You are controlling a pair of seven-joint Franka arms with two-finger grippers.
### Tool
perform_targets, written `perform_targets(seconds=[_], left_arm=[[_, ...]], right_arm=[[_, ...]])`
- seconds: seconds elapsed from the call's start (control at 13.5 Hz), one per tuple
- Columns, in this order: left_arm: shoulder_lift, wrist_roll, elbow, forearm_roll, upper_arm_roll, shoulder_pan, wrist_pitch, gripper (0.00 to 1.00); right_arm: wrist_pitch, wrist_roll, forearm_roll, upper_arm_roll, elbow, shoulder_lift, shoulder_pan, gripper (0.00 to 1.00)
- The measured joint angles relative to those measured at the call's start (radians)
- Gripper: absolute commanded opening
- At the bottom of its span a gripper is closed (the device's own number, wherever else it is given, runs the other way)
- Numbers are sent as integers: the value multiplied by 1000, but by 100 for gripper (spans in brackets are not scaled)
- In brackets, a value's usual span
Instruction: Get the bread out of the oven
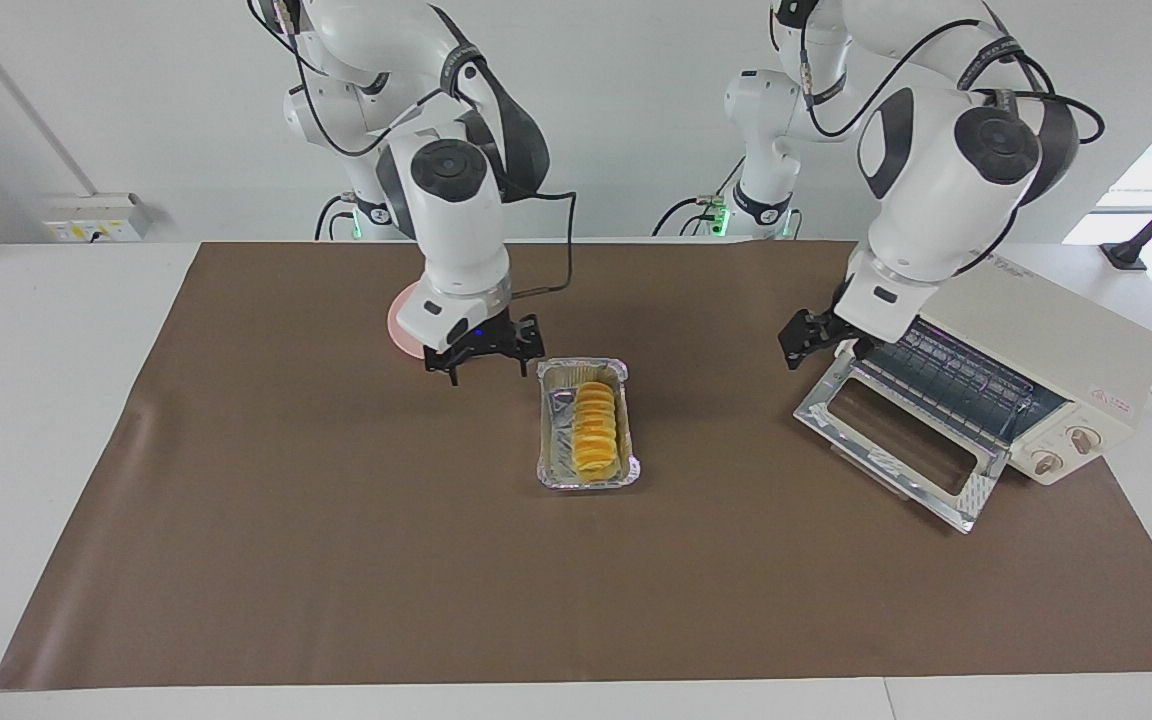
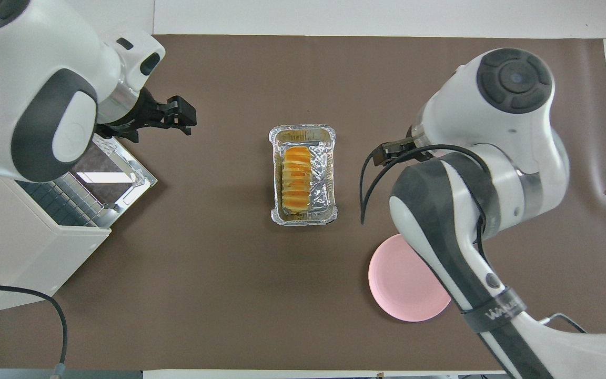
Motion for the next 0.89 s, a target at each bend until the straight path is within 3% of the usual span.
perform_targets(seconds=[0.3, 0.67, 0.74, 0.82, 0.89], left_arm=[[-72, 259, -12, 26, 3, 132, -119, 100], [-221, 322, -122, 27, -15, 167, -219, 100], [-234, 322, -134, 27, -17, 167, -219, 100], [-242, 322, -140, 28, -16, 167, -219, 100], [-246, 322, -143, 29, -16, 170, -219, 100]], right_arm=[[58, 108, 14, -1, 65, 129, 53, 97], [202, 111, 101, -10, -37, 161, 43, 94], [219, 119, 107, -10, -59, 161, 43, 87], [229, 131, 109, -10, -75, 161, 43, 72], [234, 139, 109, -10, -86, 161, 43, 50]])
